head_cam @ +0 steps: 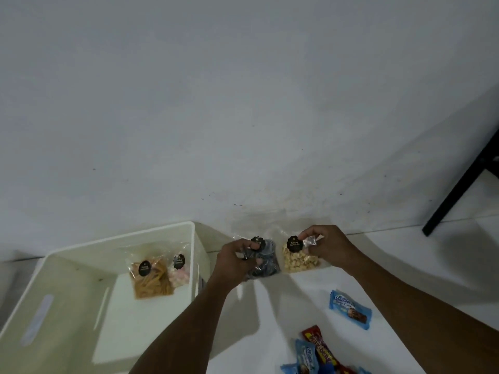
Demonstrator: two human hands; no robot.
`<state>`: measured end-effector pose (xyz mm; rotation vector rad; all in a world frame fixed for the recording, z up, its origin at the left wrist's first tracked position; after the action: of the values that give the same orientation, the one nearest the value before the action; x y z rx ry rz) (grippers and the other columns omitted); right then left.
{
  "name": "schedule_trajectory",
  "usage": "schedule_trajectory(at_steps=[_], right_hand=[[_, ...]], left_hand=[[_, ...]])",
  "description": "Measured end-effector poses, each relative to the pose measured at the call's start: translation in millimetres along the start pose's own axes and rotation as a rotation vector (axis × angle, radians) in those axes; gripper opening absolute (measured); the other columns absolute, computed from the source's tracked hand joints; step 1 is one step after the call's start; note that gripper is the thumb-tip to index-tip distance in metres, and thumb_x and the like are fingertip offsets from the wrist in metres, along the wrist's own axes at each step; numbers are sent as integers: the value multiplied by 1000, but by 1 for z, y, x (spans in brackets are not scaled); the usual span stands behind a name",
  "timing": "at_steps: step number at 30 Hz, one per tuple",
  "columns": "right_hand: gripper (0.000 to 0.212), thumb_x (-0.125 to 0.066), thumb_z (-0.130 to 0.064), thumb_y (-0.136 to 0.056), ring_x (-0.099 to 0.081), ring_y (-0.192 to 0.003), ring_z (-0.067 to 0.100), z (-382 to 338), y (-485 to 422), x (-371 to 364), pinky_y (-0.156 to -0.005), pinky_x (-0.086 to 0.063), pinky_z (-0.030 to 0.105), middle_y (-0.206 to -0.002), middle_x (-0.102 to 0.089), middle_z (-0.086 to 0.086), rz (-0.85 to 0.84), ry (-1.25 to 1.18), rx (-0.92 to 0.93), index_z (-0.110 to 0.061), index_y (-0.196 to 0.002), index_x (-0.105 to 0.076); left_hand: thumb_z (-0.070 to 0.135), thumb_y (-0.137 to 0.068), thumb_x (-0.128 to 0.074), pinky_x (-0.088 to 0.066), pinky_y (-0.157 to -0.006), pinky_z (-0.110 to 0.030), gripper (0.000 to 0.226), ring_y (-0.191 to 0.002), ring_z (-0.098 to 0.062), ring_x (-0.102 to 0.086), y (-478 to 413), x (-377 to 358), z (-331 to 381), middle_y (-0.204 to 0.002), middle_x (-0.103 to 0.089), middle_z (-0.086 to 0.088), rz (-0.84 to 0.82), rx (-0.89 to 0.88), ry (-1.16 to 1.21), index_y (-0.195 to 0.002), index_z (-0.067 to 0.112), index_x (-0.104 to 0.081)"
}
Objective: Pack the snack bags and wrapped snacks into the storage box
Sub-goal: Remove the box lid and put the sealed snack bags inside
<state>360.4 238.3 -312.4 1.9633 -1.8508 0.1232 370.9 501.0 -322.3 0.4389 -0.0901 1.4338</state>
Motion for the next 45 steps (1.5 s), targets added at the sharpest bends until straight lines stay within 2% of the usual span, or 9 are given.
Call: schedule_trajectory(at_steps=[10, 17, 20, 22, 25, 28, 36, 42, 45], right_hand=[[37, -76, 10, -71, -59, -69, 7, -167, 38, -15, -72, -54, 33, -100, -69, 7, 95, 32, 189, -21, -91, -77], [39, -75, 7, -75, -63, -70, 16, -257, 51, -153, -67, -57, 33, -107, -65, 17, -50, 37, 263, -28, -92, -77], [39, -74, 7, -75, -60, -68, 17, -275, 53, -226, -64, -54, 32, -101, -64, 15, -109, 45, 266, -28, -91, -77], [37, -74, 5, -74, -56, -65, 16, -279, 52, -270, -61, -49, 29, -94, -61, 6, -135, 75, 264, -29, -90, -76], [38, -73, 4, -74, -53, -60, 14, -269, 45, -325, -54, -44, 24, -92, -61, 2, -149, 104, 233, -31, -90, -75], [39, -72, 7, -73, -54, -65, 15, -250, 35, -366, -54, -44, 23, -95, -66, 11, -154, 130, 198, -28, -91, -75], [36, -64, 15, -77, -53, -64, 1, -195, -3, -422, -53, -45, 13, -75, -58, -16, -54, 134, 86, -17, -91, -73], [39, -60, 17, -78, -50, -57, 4, -171, -24, -450, -52, -42, 14, -67, -56, -13, -42, 145, 67, -19, -86, -72], [46, -62, 12, -78, -56, -66, 8, -163, -31, -455, -62, -50, 26, -73, -59, -12, -5, 159, 71, -33, -77, -66]], left_hand=[[11, -67, -89, -62, -78, -40, 29, -88, -21, -71, 40, 132, 104, -101, -71, -14, 30, -224, -59, -88, 27, -76], [7, -63, -89, -62, -79, -43, 30, -92, -24, -73, 91, 293, 74, -99, -74, -8, 144, -156, -48, -84, 25, -76], [3, -66, -88, -58, -67, -22, 31, -80, -11, -71, 112, 353, 37, -90, -75, 1, 218, -101, -99, -81, 27, -75], [0, -70, -85, -52, -59, -12, 32, -71, 0, -67, 123, 383, 11, -85, -73, 8, 259, -65, -121, -82, 28, -74], [7, -68, -85, -58, -68, -24, 36, -81, -10, -71, 129, 416, -32, -90, -75, 7, 306, 2, -137, -77, 40, -74], [7, -72, -82, -60, -72, -26, 31, -88, -11, -70, 125, 427, -63, -96, -73, 6, 291, 40, -166, -81, 35, -74], [17, -78, -68, -58, -72, -29, 20, -80, -10, -66, 83, 408, -107, -88, -71, 14, 274, 62, -426, -83, 35, -63], [6, -82, -65, -39, -62, -25, 15, -79, -19, -60, 56, 397, -131, -87, -69, 0, 268, 92, -395, -81, 22, -64], [0, -83, -60, -36, -66, -23, 18, -83, -21, -56, 48, 397, -136, -98, -63, -6, 268, 116, -448, -89, 16, -66]])
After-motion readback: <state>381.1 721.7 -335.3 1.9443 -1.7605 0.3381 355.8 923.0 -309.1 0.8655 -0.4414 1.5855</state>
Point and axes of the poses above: each hand's wrist, its own y-axis away from the middle knuckle, its own x-axis out of the back of the hand, z = x × y, the point moved 9 cm from there along -y, towards the middle knuckle
